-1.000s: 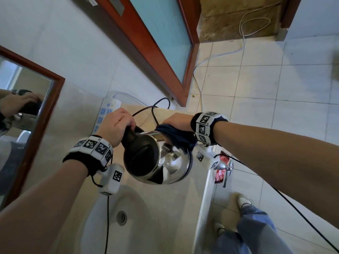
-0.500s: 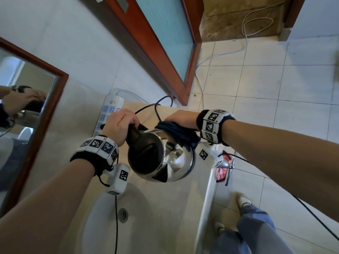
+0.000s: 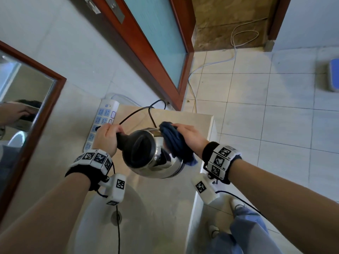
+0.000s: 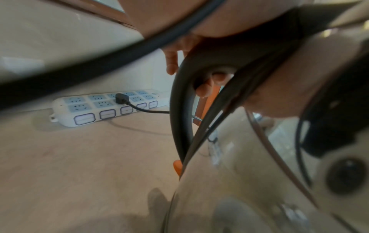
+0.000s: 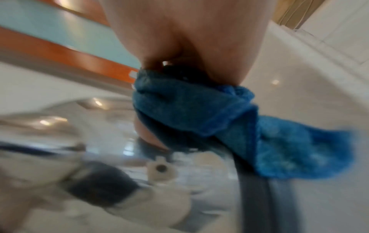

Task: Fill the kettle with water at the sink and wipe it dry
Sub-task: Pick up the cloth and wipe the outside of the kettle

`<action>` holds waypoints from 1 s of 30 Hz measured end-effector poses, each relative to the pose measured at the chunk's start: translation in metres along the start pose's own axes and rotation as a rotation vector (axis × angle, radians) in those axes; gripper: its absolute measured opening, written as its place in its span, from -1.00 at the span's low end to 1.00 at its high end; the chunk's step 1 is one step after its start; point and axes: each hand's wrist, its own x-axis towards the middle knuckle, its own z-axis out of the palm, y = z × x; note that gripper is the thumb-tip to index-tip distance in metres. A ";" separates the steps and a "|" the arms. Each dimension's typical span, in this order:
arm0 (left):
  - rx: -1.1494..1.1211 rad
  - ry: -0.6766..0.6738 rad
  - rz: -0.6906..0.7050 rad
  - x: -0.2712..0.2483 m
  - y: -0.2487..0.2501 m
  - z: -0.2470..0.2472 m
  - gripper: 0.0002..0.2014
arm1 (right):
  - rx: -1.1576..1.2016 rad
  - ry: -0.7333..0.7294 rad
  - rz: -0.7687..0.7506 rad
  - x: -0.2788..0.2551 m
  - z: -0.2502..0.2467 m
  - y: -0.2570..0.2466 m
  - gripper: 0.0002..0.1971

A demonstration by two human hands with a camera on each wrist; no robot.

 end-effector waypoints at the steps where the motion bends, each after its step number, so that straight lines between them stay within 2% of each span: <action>1: 0.018 0.002 -0.010 -0.004 -0.002 0.000 -0.68 | 0.026 -0.008 -0.041 -0.004 0.003 -0.006 -0.64; 4: 0.054 0.045 -0.080 -0.016 -0.001 -0.002 -0.71 | 0.100 0.015 -0.134 -0.014 0.013 -0.017 -0.61; 6: 0.062 0.060 -0.150 -0.027 0.004 -0.005 -0.71 | 0.127 0.069 -0.105 -0.018 0.017 -0.009 -0.62; 10: 0.430 -0.025 -0.029 -0.047 -0.002 -0.008 -0.74 | 0.040 0.201 0.029 -0.019 0.019 0.018 -0.61; 12: 0.568 -0.048 -0.015 -0.054 -0.007 -0.008 -0.75 | 0.055 0.218 0.060 -0.022 0.023 0.013 -0.60; 14: 0.634 -0.072 -0.042 -0.062 -0.007 -0.007 -0.74 | 0.122 0.192 0.000 -0.028 0.028 -0.005 -0.61; 17: 0.709 -0.105 0.020 -0.075 -0.007 -0.005 -0.76 | 0.267 0.194 -0.126 -0.040 0.032 -0.025 -0.62; 21: 0.719 -0.114 0.002 -0.089 -0.008 -0.004 -0.81 | 0.224 0.278 -0.108 -0.048 0.046 0.004 -0.60; 25: 0.710 -0.100 0.014 -0.098 -0.004 -0.001 -0.76 | 0.269 0.382 0.023 -0.050 0.053 0.030 -0.58; 28: 0.634 -0.082 0.008 -0.108 -0.002 0.002 -0.72 | 0.310 0.349 -0.131 -0.063 0.069 0.019 -0.55; 30: 0.568 -0.077 -0.015 -0.115 0.003 0.005 -0.69 | 0.230 0.301 -0.258 -0.073 0.084 0.013 -0.48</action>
